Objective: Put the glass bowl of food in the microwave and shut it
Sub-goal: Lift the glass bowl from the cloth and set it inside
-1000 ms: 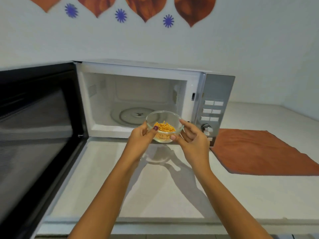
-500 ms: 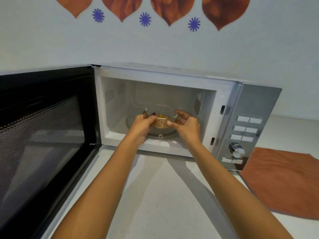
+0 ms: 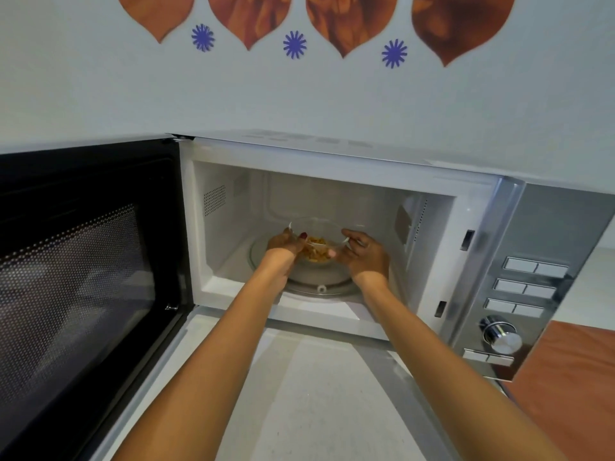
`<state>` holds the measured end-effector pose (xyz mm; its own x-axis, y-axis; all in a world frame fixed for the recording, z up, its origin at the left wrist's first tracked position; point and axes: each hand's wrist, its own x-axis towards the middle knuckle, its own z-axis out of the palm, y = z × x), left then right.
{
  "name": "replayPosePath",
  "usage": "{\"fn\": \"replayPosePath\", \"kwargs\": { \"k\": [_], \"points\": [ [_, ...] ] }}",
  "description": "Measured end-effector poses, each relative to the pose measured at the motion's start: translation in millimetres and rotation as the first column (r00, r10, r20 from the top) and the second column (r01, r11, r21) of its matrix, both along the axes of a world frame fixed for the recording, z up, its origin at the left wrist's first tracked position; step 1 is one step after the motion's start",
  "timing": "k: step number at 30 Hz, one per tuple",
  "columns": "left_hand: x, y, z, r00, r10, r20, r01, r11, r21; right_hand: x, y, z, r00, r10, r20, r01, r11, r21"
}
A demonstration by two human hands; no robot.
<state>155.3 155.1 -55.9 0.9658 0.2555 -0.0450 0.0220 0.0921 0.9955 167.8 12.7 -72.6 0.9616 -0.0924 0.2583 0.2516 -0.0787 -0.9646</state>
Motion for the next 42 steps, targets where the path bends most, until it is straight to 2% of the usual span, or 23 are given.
{"fn": "replayPosePath", "kwargs": {
  "k": [6, 10, 12, 14, 16, 18, 20, 22, 27, 42],
  "points": [
    [4.7, 6.1, -2.4, 1.000, -0.028, -0.007, 0.028, 0.999, -0.025, 1.5, 1.6, 1.5, 1.000, -0.006, 0.014, 0.006, 1.000, -0.029],
    [5.2, 9.0, -6.4, 0.997, -0.073, 0.002, 0.073, 0.997, 0.015, 0.7, 3.7, 0.9, 0.999, -0.017, 0.052, 0.024, 0.989, -0.147],
    [4.8, 8.5, -3.6, 0.997, -0.081, -0.006, 0.081, 0.996, 0.028, 1.0, 5.4, -0.1, 0.993, -0.072, 0.096, 0.092, 0.970, -0.223],
    [5.6, 8.1, 1.8, 0.997, -0.014, -0.072, 0.016, 0.999, 0.028, 5.9, 6.8, -2.3, 0.983, -0.158, 0.091, 0.176, 0.955, -0.239],
    [6.8, 9.1, 5.0, 0.995, 0.017, -0.098, -0.023, 0.998, -0.058, 12.9, 7.1, 0.2, 0.984, -0.165, -0.061, 0.159, 0.983, -0.090],
    [6.2, 8.4, 3.5, 0.997, -0.005, -0.078, -0.012, 0.976, -0.219, 19.7, 7.6, 1.7, 0.978, -0.019, -0.209, 0.058, 0.982, 0.180],
    [3.6, 6.6, 0.8, 0.999, -0.035, -0.038, 0.022, 0.952, -0.304, 21.9, 8.3, 2.3, 0.967, 0.105, -0.231, -0.019, 0.938, 0.346],
    [1.8, 4.6, 1.8, 0.999, -0.041, 0.013, 0.043, 0.943, -0.331, 21.1, 11.4, 2.3, 0.964, 0.164, -0.211, -0.063, 0.907, 0.416],
    [0.3, 2.6, 2.8, 0.995, -0.052, 0.090, 0.082, 0.929, -0.361, 20.5, 16.2, 0.6, 0.973, 0.137, -0.187, -0.051, 0.912, 0.407],
    [-6.0, 3.8, 0.7, 0.998, -0.022, 0.054, 0.037, 0.956, -0.290, 18.0, 21.0, 0.4, 0.977, 0.037, -0.209, 0.030, 0.950, 0.309]
  ]
}}
